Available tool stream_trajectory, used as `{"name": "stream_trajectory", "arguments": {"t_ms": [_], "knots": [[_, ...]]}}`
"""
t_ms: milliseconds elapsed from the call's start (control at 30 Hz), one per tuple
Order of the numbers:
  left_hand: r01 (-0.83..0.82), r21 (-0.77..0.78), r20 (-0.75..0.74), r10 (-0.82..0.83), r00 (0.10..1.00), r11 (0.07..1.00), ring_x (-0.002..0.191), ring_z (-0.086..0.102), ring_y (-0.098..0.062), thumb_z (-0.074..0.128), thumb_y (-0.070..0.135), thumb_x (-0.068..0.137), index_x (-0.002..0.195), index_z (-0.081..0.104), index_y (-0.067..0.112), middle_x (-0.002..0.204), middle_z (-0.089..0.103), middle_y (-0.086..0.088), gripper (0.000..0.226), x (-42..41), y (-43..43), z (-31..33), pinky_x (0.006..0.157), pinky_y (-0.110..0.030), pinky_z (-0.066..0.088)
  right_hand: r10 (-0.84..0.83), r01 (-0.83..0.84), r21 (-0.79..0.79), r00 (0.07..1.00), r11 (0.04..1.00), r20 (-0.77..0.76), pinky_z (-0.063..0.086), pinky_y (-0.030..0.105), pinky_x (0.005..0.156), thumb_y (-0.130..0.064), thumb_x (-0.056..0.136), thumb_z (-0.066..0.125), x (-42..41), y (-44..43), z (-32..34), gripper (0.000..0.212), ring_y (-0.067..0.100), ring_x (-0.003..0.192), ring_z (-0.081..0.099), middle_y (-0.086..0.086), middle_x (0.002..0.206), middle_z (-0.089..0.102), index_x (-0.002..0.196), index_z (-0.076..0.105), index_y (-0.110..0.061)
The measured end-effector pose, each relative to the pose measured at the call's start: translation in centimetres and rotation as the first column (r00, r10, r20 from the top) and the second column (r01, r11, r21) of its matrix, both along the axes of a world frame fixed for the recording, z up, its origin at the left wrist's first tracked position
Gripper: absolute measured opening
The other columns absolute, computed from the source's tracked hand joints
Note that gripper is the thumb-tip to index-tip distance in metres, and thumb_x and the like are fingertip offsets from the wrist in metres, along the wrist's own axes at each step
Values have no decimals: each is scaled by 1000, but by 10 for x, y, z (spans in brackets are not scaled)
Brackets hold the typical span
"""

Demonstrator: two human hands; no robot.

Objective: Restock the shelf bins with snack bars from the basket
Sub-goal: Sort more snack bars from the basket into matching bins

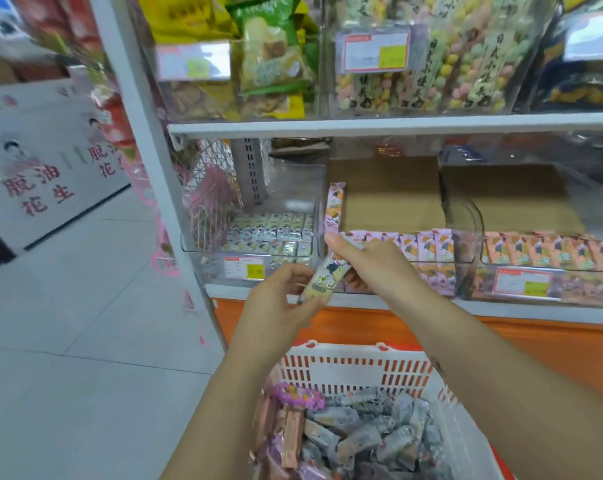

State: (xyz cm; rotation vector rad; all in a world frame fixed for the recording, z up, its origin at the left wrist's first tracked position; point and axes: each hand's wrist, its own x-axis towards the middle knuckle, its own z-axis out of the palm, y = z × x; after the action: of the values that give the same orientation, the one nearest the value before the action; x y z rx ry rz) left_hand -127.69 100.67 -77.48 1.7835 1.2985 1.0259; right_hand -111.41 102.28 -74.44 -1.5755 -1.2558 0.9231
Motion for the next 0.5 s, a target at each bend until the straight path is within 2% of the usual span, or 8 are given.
{"name": "stream_trajectory", "arguments": {"t_ms": [67,133,200,233,267,367,433,500], "knots": [[7,40,-81,-4,997,999,83,57,12,75,27,81,108,54,35,95,59,22,35,-7,6,3,61,-5,45,28,-29,30,1000,999,8,33,7,37,-53,83,62,-10,9,1,54,-2,35,47,0,47,53,60,52,-6],[-15,37,-101,19,995,999,84,59,7,76,30,79,116,52,36,93,58,22,44,-13,15,3,66,-7,47,90,-89,16,993,996,-82,41,7,48,-50,84,63,-16,18,0,45,0,45,54,-8,45,55,68,64,-8],[-35,-37,-43,33,999,999,85,65,-7,76,32,78,123,54,28,96,62,10,50,-17,29,2,76,-25,55,146,-148,6,966,989,-214,54,20,66,-45,86,63,-19,28,-3,33,11,63,63,-3,60,65,82,71,-14],[-41,-73,-15,40,999,996,85,67,-13,74,34,77,126,54,25,100,62,4,54,-18,36,4,77,-33,56,157,-161,8,952,987,-262,55,24,69,-42,89,60,-18,33,-5,28,14,70,66,0,69,69,88,71,-15],[-52,-98,8,53,999,994,83,67,-13,73,34,79,127,54,24,103,62,0,53,-19,44,7,73,-32,57,156,-158,17,948,987,-276,54,24,70,-39,91,58,-16,39,-7,26,15,75,68,2,78,71,93,70,-17],[-125,-108,23,128,991,986,78,67,-10,69,30,85,122,58,22,95,68,0,39,-26,74,23,60,-17,50,117,-114,101,993,988,-23,51,18,75,-32,95,54,-7,53,-13,18,13,89,66,-1,102,71,99,69,-24],[-173,-100,-41,170,985,980,79,64,-13,65,34,87,124,58,19,93,69,2,41,-28,99,34,65,-23,50,108,-126,128,984,984,139,43,10,75,-22,96,53,-3,59,-18,24,7,96,59,-4,113,66,116,66,-19],[-202,-123,-94,191,977,972,88,63,-16,63,37,86,132,52,14,107,64,-1,53,-24,124,40,79,-33,53,129,-155,109,968,982,216,44,18,86,-14,97,51,-3,66,-27,30,9,105,57,0,122,63,125,61,-15]]}}
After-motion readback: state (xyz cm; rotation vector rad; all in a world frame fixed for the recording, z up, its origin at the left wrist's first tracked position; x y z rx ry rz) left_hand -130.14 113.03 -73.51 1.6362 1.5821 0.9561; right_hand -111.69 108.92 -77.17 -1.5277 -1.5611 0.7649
